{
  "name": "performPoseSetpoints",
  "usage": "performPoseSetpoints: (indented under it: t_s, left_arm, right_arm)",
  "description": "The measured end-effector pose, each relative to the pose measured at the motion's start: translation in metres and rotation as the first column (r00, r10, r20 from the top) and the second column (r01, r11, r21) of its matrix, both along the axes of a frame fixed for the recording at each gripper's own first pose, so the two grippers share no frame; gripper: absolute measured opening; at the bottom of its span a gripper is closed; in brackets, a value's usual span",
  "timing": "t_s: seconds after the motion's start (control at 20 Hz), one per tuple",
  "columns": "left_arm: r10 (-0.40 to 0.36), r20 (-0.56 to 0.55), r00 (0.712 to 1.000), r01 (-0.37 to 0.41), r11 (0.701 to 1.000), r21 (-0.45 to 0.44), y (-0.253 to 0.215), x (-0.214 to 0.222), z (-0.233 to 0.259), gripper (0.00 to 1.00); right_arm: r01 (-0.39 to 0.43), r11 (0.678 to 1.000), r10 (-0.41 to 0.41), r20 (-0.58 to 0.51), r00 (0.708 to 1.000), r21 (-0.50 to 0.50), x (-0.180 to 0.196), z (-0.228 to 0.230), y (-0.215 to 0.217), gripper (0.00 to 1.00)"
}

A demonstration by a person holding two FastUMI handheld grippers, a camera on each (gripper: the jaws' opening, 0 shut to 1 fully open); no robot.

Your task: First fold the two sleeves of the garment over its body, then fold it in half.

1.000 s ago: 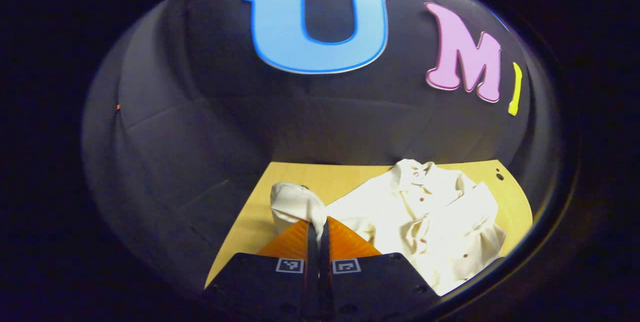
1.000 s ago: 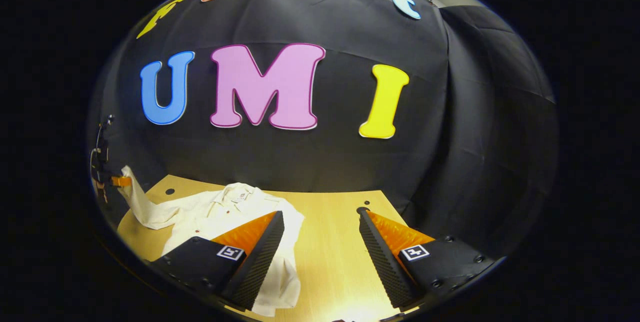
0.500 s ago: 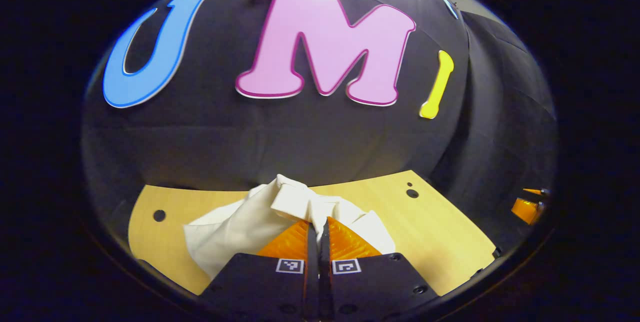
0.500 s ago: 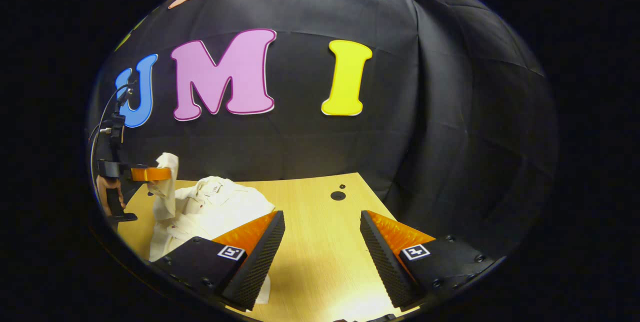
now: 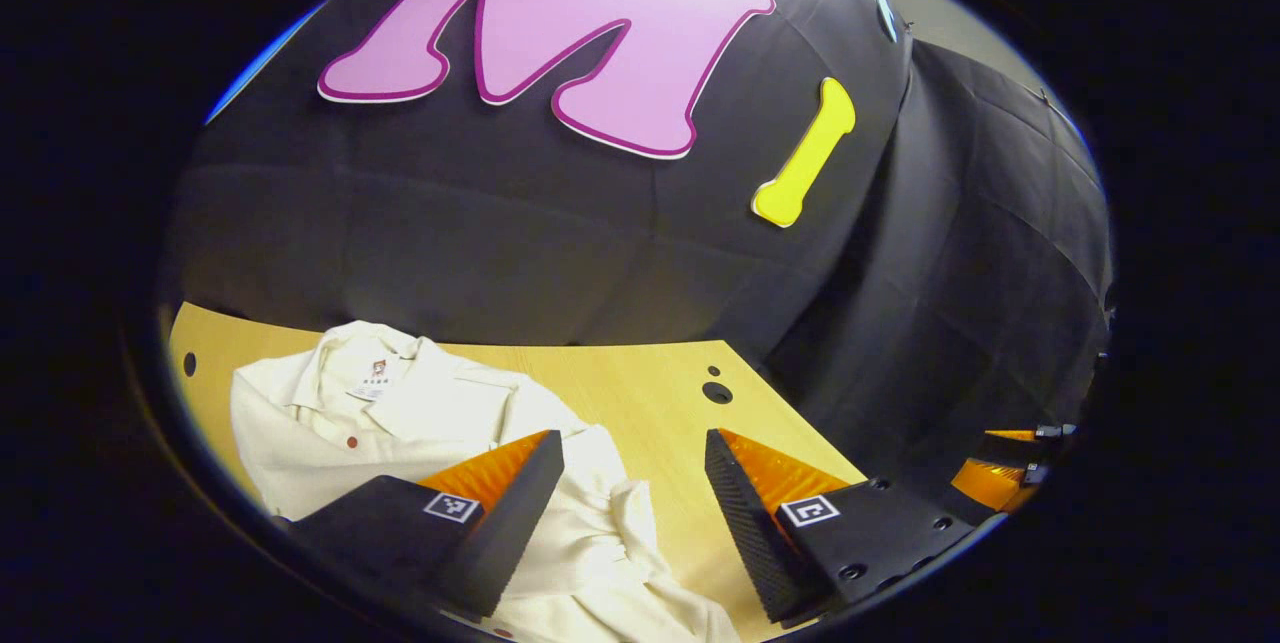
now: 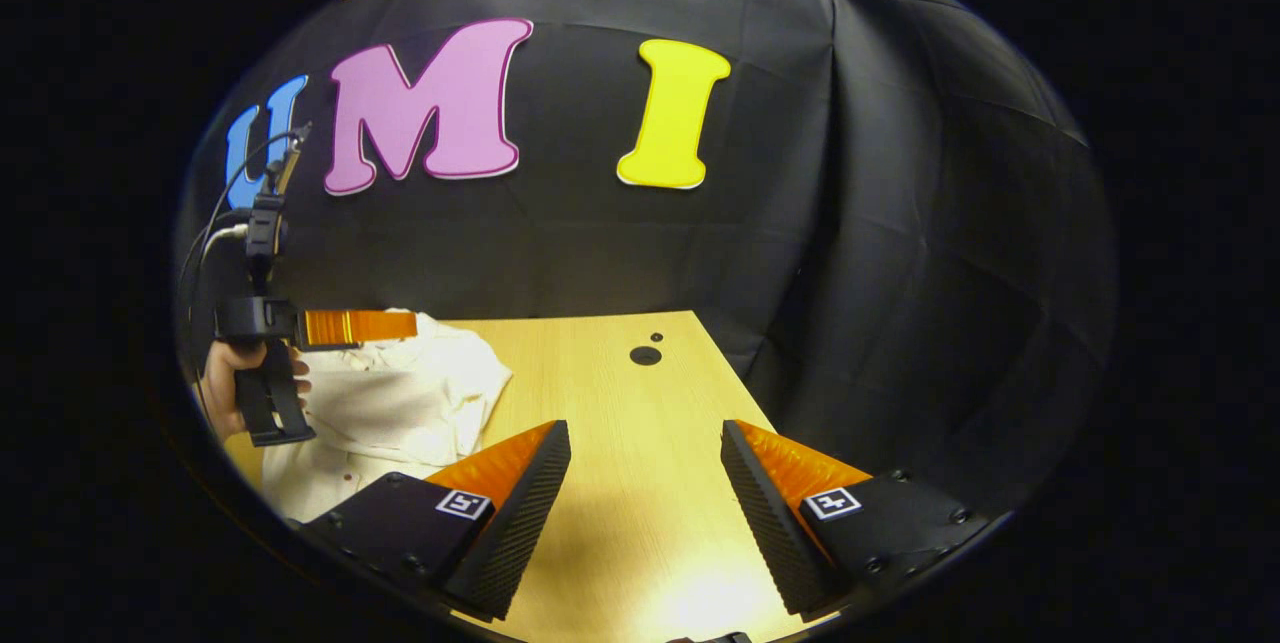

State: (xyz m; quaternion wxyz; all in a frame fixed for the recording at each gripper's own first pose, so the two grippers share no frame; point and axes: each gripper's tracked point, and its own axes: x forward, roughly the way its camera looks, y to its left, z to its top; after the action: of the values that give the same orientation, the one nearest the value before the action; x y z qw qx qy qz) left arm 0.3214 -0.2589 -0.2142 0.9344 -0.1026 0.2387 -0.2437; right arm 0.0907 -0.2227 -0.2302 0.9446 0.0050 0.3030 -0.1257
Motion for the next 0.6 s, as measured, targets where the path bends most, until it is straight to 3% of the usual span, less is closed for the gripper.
performPoseSetpoints:
  t_s: [0.1,0.25,0.6]
  left_arm:
    - [0.021,0.037,0.999,-0.021,1.000,0.010,0.021,-0.010,0.007,0.96]
    - [0.086,0.049,0.995,-0.089,0.994,0.071,0.072,-0.037,0.006,0.96]
    - [0.209,-0.083,0.974,-0.182,0.950,0.255,0.205,-0.158,-0.051,0.96]
  right_arm:
    - [-0.017,0.999,0.017,-0.005,1.000,0.031,0.000,-0.006,0.012,1.00]
    - [-0.054,0.994,0.059,-0.048,0.997,0.093,-0.004,-0.025,0.044,0.97]
    - [-0.148,0.958,0.208,-0.240,0.948,0.246,-0.037,-0.096,0.141,0.98]
